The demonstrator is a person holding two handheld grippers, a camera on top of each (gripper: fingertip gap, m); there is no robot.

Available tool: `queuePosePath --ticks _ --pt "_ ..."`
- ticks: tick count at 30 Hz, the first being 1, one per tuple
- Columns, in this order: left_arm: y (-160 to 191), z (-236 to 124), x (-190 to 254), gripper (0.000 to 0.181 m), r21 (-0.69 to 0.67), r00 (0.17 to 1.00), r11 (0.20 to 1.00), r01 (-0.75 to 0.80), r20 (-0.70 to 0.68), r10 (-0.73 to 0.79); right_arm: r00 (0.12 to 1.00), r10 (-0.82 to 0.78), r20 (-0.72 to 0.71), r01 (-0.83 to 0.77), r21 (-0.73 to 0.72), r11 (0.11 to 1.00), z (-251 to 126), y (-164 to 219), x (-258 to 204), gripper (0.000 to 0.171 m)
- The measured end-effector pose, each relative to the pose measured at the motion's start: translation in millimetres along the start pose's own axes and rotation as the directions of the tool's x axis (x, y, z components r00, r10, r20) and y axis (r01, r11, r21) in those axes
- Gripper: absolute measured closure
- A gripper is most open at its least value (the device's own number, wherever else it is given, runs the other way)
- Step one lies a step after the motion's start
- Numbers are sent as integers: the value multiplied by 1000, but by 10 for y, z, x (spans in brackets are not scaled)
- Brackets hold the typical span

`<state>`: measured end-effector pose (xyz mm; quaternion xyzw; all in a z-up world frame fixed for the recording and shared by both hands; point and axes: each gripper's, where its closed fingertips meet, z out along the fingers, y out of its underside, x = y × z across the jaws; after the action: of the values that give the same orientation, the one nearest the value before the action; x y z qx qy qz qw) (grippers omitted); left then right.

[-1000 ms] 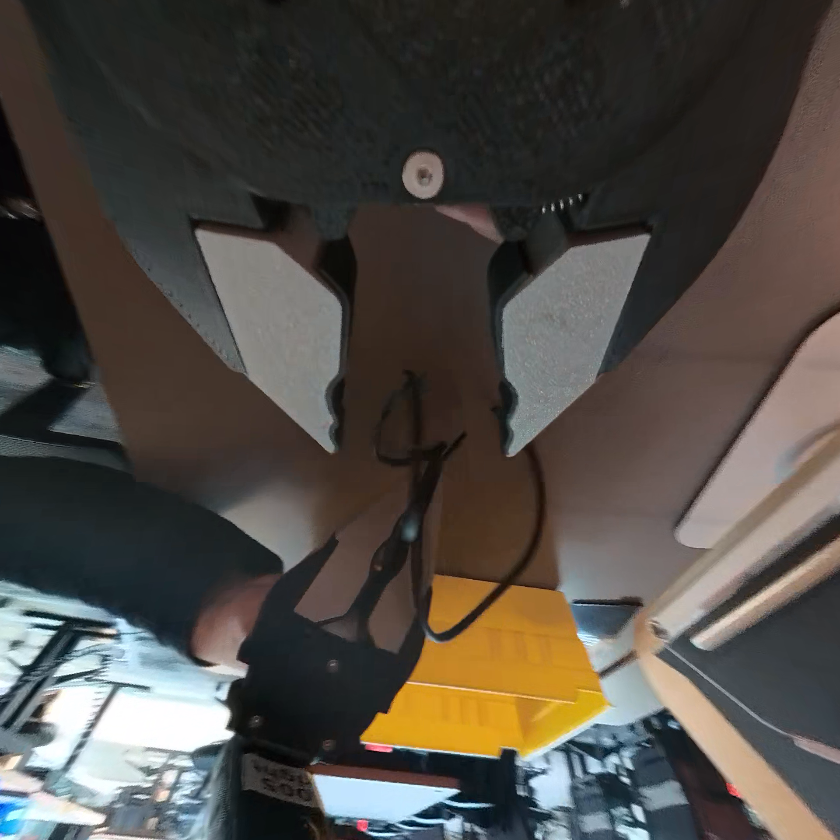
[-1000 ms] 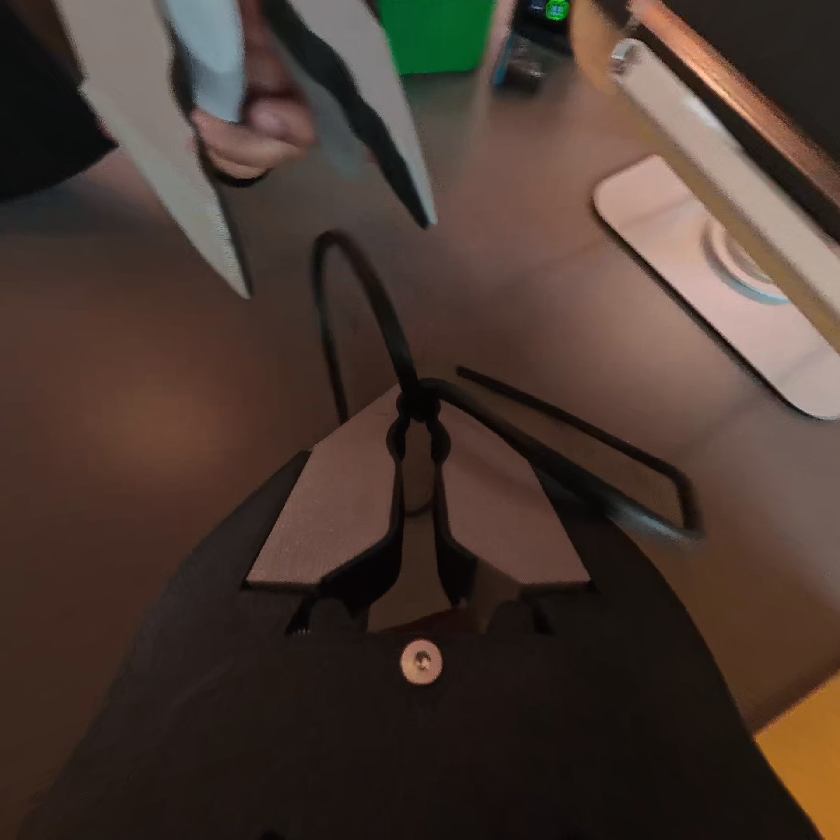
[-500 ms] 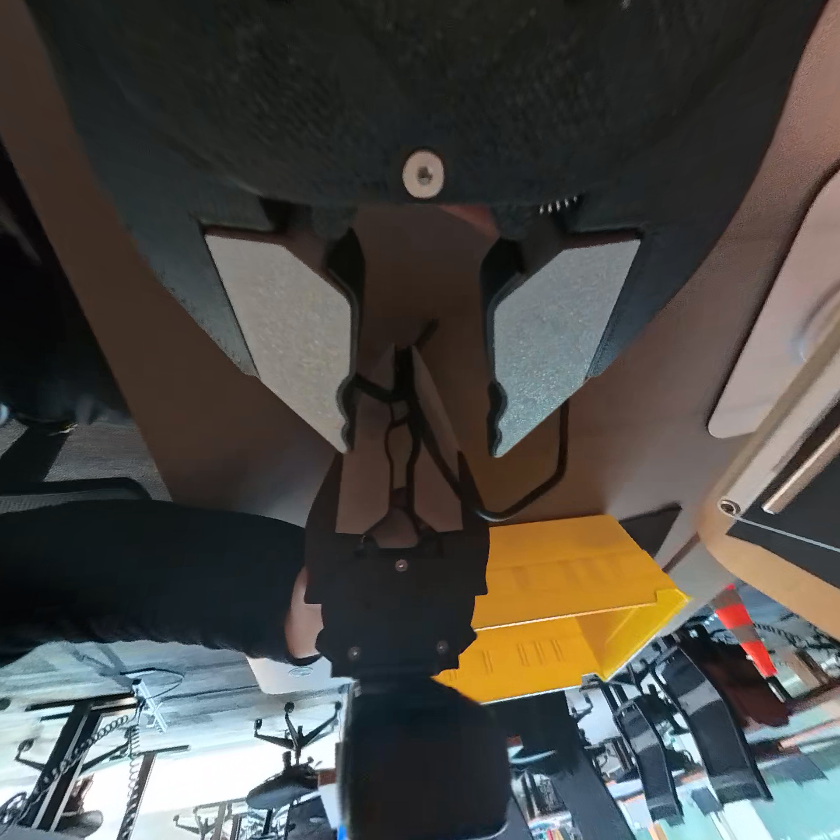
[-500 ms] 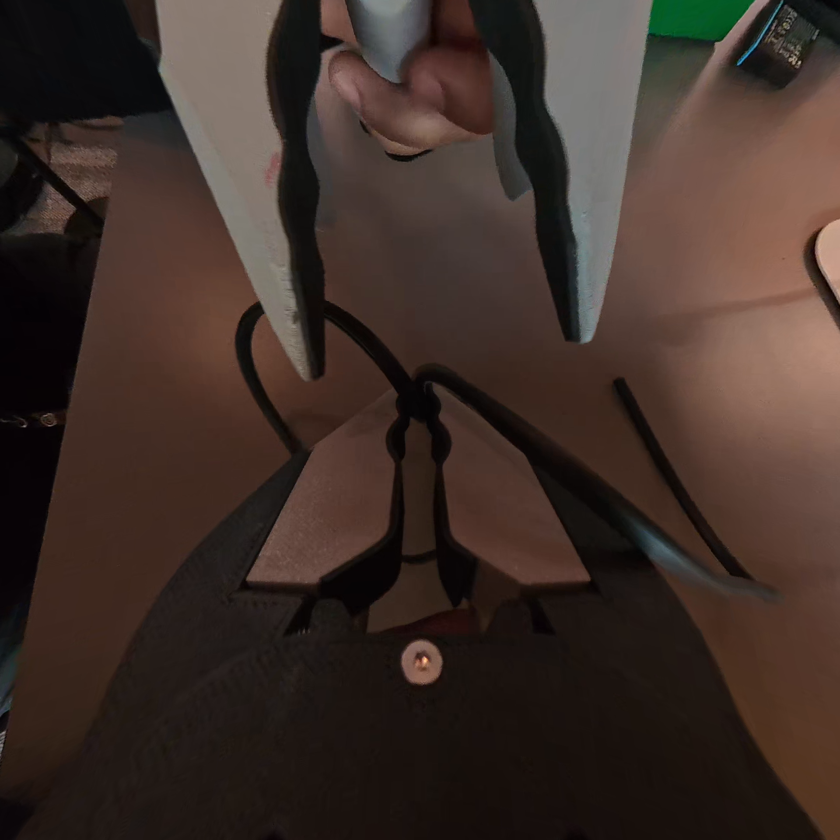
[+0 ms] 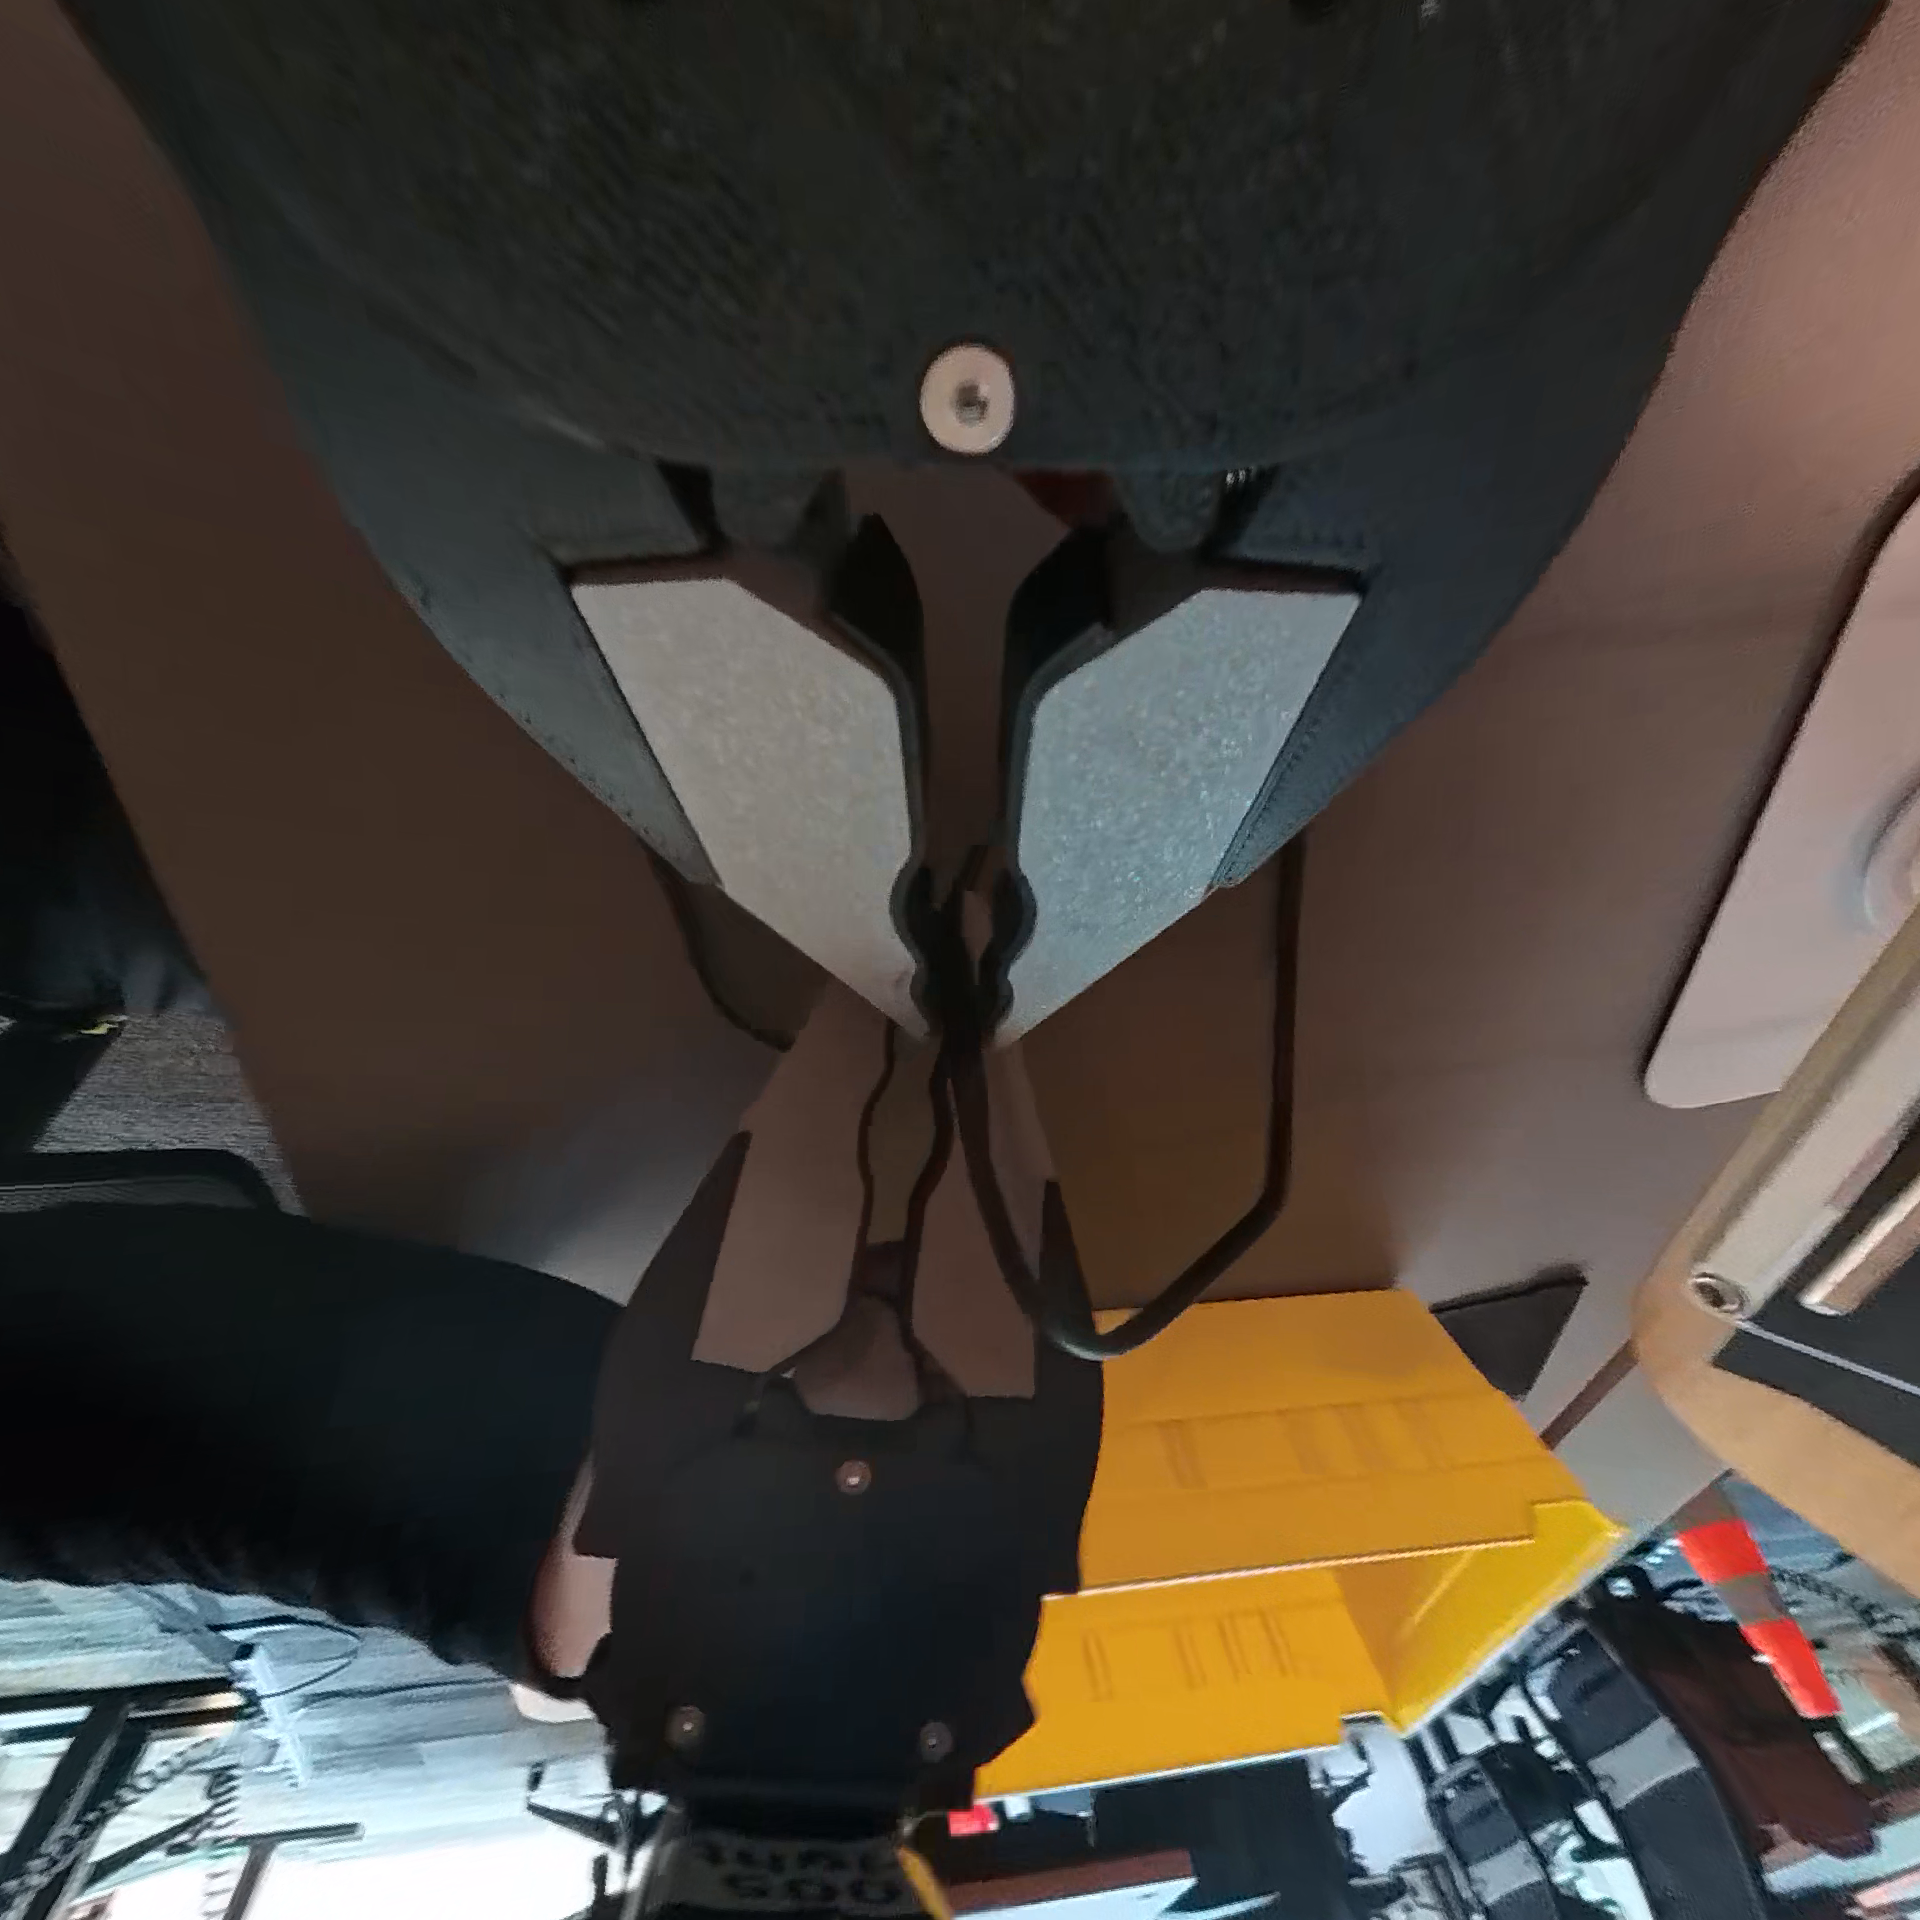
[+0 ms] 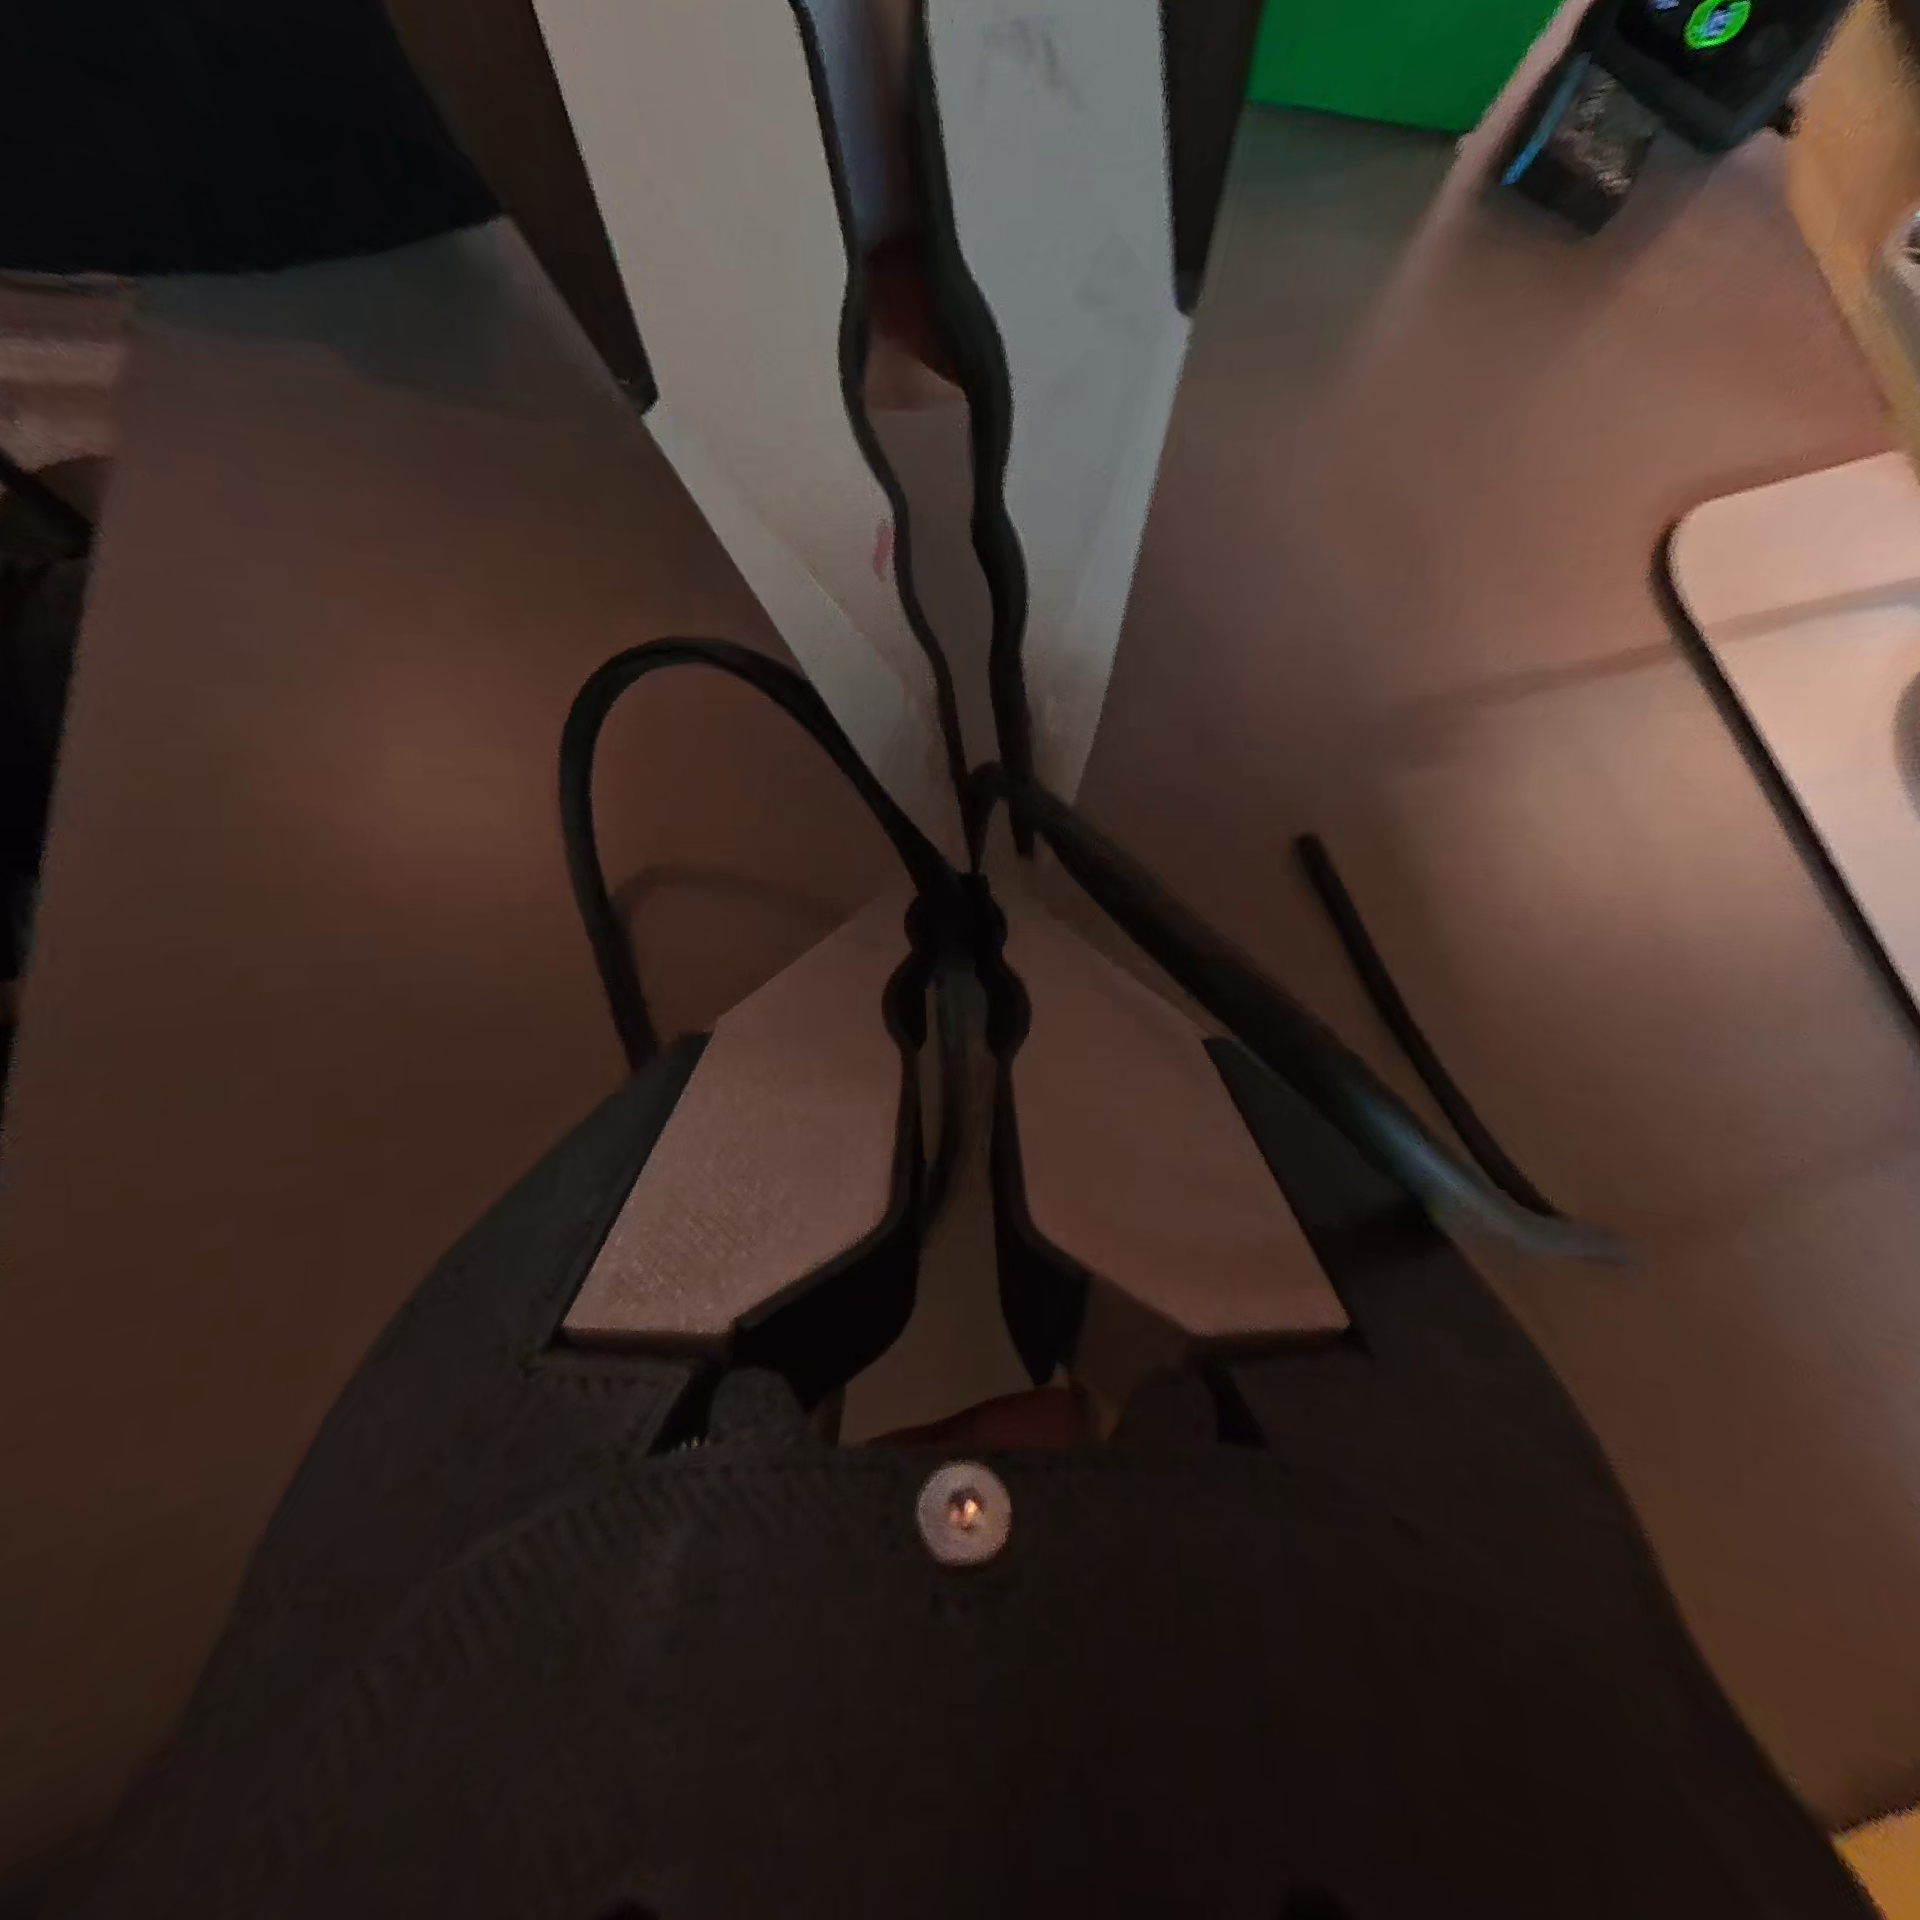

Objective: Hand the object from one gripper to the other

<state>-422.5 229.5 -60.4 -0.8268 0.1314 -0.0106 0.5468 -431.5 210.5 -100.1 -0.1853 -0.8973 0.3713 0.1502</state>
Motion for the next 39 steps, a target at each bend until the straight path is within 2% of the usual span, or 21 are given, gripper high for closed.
queuePosePath --ticks 3,5,8,10,11,14,16,19,22,23,26,27,28,31,33,34,36,37,39 --pt "-40 -70 -147 178 13 993 998 -62 98 61 998 44 -34 -42 51 998 -53 -64 95 166" --pt "-94 -147 -325 178 12 967 992 -125 227 119 997 63 -39 -60 73 996 -88 -88 121 156" --pt "-125 -322 -617 179 -101 823 941 -324 460 333 996 76 -37 -71 109 992 -152 -131 131 146" --pt "-141 -391 -702 179 -154 749 910 -385 523 406 994 84 -71 -72 158 985 -228 -203 199 144" --pt "-171 -407 -699 179 -152 729 897 -415 534 428 991 97 -97 -76 201 977 -285 -264 253 144" --pt "-125 -363 -613 179 -168 738 875 -453 480 475 970 172 -171 -110 323 940 -485 -392 451 143" --pt "-63 -325 -568 179 -196 738 857 -476 442 511 940 199 -277 -91 357 930 -615 -395 627 137" --pt "-40 -326 -574 179 -213 724 844 -492 439 533 903 165 -397 -10 363 932 -722 -402 724 115" --pt "-70 -305 -470 179 -188 721 825 -534 408 560 877 104 -470 47 299 953 -681 -365 749 104" --pt "-64 -299 -464 179 -195 723 824 -532 403 562 888 78 -453 61 284 957 -630 -365 701 105" --pt "-79 -282 -408 179 -171 733 824 -540 385 560 903 20 -430 88 229 969 -512 -337 619 128" --pt "-69 -276 -385 179 -169 736 821 -545 372 565 898 9 -441 96 216 972 -504 -330 627 143" --pt "-51 -271 -379 179 -173 741 822 -542 363 565 896 3 -445 100 207 973 -504 -324 631 167" --pt "-26 -275 -384 175 -134 812 882 -453 346 470 877 50 -477 56 205 977 -527 -299 729 171" --pt "-66 -297 -386 152 -65 878 935 -348 328 350 846 23 -533 76 162 984 -542 -252 799 171" --pt "-78 -305 -384 158 -46 898 949 -312 313 310 839 3 -544 88 142 986 -530 -240 803 171" --pt "-114 -327 -385 161 -13 908 957 -291 313 280 843 -2 -538 93 143 985 -504 -258 782 171" --pt "-114 -337 -408 157 -12 908 960 -278 324 267 840 -3 -542 99 148 984 -510 -276 780 171" --pt "-77 -342 -464 137 -25 914 972 -233 334 228 825 4 -566 114 173 978 -578 -325 799 171"
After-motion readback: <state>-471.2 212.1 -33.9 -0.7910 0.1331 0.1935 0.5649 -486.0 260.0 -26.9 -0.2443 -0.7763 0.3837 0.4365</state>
